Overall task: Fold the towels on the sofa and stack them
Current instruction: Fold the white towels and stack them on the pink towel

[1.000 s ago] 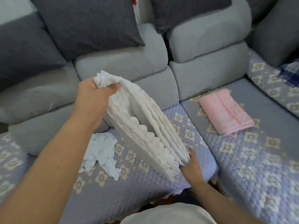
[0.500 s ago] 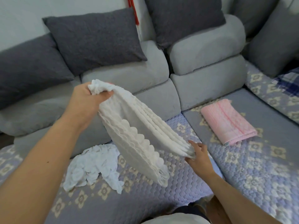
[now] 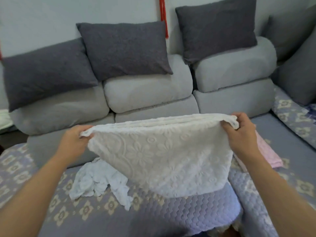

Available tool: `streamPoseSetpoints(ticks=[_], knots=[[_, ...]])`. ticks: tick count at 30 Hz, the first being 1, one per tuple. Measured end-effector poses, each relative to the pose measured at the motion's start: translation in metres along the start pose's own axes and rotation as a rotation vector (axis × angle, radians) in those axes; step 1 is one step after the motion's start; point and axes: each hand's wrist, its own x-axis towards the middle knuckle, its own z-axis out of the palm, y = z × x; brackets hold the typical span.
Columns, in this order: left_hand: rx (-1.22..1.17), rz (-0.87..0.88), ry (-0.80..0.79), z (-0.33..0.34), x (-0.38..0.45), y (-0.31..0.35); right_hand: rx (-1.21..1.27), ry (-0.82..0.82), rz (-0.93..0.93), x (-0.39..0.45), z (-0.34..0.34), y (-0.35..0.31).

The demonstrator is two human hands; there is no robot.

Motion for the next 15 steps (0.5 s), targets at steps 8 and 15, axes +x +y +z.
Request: streamPoseSetpoints(ticks=[8,15], knots=[[-0.043,-0.105,0.081,0.029,0.01,-0.003,-0.369,-0.103,-0.11,0.041,-0.006,-0.032],[-0.283,0.042,0.43,0.006,0.021,0.044,-0.196,0.268,-0.161,0.054,-0.019,-0.066]])
